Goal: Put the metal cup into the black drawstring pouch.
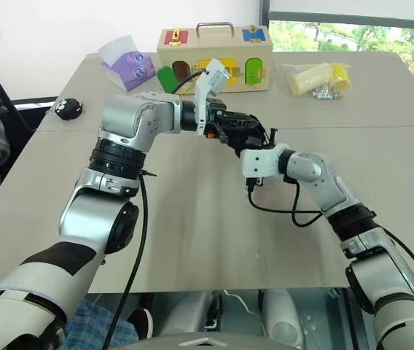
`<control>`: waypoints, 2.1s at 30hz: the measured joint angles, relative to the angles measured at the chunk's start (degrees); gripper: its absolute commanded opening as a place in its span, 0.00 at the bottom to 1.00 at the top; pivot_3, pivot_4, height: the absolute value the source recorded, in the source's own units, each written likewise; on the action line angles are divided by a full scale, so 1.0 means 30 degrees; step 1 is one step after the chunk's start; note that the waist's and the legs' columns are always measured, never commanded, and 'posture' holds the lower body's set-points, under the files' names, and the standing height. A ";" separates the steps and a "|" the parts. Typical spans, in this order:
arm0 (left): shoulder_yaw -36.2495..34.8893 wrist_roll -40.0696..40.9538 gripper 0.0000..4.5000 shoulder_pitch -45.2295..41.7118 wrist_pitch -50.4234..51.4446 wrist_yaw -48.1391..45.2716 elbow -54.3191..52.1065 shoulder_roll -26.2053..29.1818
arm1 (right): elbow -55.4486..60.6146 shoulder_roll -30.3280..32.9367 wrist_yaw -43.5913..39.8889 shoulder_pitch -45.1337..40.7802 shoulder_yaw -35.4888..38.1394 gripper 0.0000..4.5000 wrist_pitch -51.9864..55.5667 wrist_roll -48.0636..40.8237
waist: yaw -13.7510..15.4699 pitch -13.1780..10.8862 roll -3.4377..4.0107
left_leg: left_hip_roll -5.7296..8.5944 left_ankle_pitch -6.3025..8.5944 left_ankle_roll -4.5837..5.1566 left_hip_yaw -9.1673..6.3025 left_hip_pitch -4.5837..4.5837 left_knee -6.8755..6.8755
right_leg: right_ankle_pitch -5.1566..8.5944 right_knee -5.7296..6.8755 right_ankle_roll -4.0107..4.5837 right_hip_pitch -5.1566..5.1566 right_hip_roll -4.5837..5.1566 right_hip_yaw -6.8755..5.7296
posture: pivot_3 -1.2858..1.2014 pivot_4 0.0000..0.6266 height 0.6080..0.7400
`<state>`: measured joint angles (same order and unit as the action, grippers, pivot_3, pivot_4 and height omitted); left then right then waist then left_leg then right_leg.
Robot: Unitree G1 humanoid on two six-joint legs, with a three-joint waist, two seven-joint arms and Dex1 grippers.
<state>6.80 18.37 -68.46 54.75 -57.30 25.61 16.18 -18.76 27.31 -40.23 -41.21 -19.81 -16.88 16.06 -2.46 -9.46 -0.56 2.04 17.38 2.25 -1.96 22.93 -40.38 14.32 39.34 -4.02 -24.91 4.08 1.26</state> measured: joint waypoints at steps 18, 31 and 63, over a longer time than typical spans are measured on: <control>-0.1460 0.0811 0.00 0.0574 -0.0782 0.2091 0.0333 -0.0959 | 0.8966 0.1893 -0.1924 0.7137 0.6184 0.60 0.3298 -0.8565 | 0.0087 0.0000 -0.0003 | 0.0000 0.0000 -0.0001 -0.0015 -0.0014 0.0000 | -0.0002 0.0000 -0.0001 0.0023 0.0008 -0.0013 | 0.52 0.24 0.77; -0.1895 0.1233 0.00 0.0623 -0.0840 0.2477 0.0589 -0.1065 | 0.4935 -0.1723 0.3901 0.6787 0.6093 0.60 0.9457 -0.7122 | 0.0113 0.0006 -0.0013 | 0.0003 -0.0007 -0.0011 0.0003 -0.0018 -0.0007 | -0.0002 0.0038 0.0002 0.0004 0.0006 0.0012 | 0.52 0.24 0.77; -0.1865 0.1471 0.00 0.2090 -0.0878 0.2527 -0.0511 -0.1120 | 0.5190 -0.1166 0.8052 0.1883 0.9441 0.04 0.8049 -0.6898 | 0.0039 0.0003 -0.0007 | 0.0004 -0.0008 -0.0014 0.0002 -0.0012 0.0005 | -0.0001 0.0038 0.0003 -0.0011 0.0002 0.0017 | 0.52 0.24 0.77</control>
<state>1.21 22.78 -62.19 52.12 -49.72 24.07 12.82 -3.19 23.81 -16.08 -35.56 8.51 7.27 -4.64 -2.35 -9.45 -0.58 2.05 17.36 2.21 -1.96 22.89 -40.37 14.32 39.45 -4.01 -24.95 4.09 1.31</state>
